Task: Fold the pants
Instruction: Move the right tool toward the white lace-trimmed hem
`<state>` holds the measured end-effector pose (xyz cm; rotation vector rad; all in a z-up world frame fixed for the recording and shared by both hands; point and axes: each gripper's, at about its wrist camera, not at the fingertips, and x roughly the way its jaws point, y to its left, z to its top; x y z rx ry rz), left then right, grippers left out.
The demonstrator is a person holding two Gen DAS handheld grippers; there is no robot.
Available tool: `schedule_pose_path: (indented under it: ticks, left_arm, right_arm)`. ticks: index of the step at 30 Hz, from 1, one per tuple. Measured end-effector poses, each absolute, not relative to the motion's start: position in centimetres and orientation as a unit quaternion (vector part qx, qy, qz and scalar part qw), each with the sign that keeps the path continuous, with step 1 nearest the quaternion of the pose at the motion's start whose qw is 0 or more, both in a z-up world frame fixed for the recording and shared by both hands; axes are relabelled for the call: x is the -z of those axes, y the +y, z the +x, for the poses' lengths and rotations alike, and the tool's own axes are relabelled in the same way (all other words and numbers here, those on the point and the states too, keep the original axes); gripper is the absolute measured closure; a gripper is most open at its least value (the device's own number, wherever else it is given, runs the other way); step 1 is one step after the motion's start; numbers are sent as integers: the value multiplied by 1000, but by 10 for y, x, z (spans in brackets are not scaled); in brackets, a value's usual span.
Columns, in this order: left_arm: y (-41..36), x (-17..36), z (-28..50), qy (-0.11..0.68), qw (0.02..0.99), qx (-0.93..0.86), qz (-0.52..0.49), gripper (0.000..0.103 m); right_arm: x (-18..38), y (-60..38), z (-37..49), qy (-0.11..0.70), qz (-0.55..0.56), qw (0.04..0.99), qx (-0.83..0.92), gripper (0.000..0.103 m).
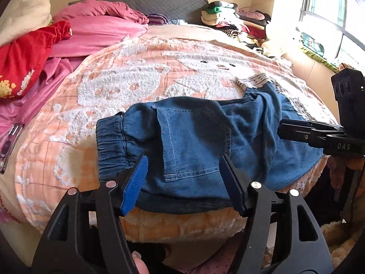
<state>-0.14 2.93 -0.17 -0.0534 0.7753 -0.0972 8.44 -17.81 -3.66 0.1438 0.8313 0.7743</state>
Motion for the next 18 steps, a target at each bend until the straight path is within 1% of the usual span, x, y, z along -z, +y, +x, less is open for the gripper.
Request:
schedule_pose_path:
  ticks: [2,5,8,9,14,17,18]
  left_arm:
    - [24,-6,-1,371,926,66,-31,45]
    - [16,-10,7,371,924,89,-38,45]
    - [4,-8,18,376,920,106,-38,45]
    - [0,-7,21,379,917,114,-43,45]
    - [-23,0,39,395,902,155,-83,45]
    - [-42,8,50,406,893,176,-79,45]
    - [-48,11,53,411,890,180,-78,47]
  right_arm:
    - [30,-190,87,387,75,849,-352,33]
    - [21,-205,96,377,66,865,-325,32]
    - [18,-217,104,376,65,873,-303,24]
    - [18,-221,107,375,63,876,-296,23]
    - [12,-226,122,370,30,889,-268,23]
    - [8,-225,138,364,19,896,-252,23]
    - [7,-224,145,362,16,899,-245,23]
